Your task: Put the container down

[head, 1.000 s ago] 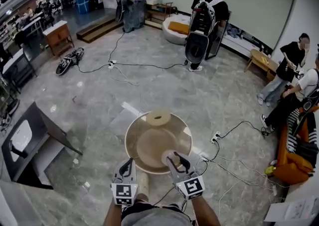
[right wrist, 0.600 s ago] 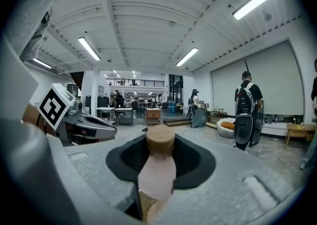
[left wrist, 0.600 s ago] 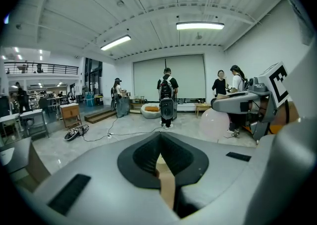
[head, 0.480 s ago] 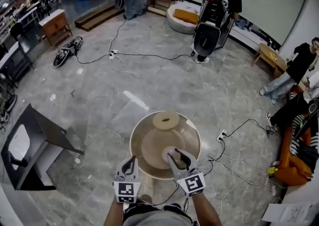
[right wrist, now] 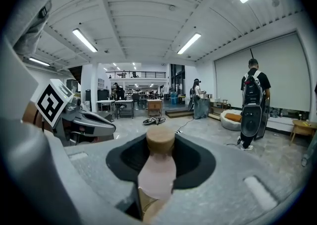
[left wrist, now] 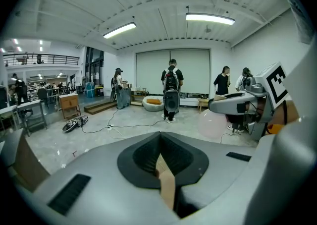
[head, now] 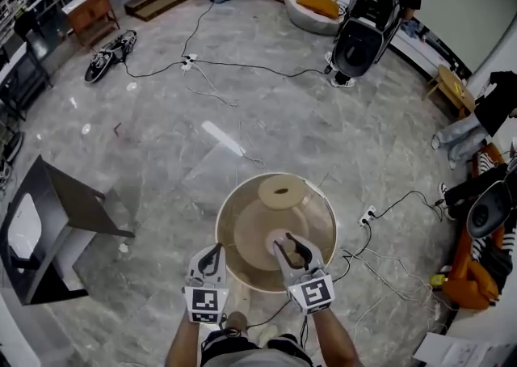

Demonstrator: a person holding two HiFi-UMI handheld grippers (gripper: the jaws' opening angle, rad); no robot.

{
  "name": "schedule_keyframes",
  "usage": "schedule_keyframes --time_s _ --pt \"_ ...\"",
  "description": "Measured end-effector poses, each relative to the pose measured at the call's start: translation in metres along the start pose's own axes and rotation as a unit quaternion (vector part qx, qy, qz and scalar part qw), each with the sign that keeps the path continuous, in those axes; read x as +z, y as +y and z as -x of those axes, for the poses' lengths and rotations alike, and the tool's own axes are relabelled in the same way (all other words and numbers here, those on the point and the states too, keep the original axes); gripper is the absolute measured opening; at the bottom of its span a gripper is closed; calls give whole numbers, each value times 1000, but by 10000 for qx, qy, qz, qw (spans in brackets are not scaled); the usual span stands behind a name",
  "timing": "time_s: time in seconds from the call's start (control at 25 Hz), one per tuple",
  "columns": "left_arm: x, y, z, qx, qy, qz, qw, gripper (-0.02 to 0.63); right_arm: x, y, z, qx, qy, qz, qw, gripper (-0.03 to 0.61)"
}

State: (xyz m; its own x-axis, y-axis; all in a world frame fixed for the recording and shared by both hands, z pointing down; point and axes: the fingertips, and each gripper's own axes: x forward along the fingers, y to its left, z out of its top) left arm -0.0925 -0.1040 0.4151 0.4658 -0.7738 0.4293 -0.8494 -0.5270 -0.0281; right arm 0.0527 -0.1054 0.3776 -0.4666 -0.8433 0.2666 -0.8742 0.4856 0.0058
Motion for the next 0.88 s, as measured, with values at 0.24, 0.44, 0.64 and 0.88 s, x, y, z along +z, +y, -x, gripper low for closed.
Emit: schedule_keyframes --time_s 0.24,0.44,0.64,0.88 --pt "-18 20 -35 -4 104 80 9999 17 -32 -9 -43 73 161 -26 9998 130" --pt "-38 30 -62 -73 237 87 9997 17 -56 -11 -76 171 314 -86 9993 130" --pt "-60 47 -87 -129 349 136 9992 17 -79 -12 -109 210 453 -139 9987 130" --pt "-89 60 -118 -175 436 175 9987 17 -110 -12 -141 300 601 -132 9977 130"
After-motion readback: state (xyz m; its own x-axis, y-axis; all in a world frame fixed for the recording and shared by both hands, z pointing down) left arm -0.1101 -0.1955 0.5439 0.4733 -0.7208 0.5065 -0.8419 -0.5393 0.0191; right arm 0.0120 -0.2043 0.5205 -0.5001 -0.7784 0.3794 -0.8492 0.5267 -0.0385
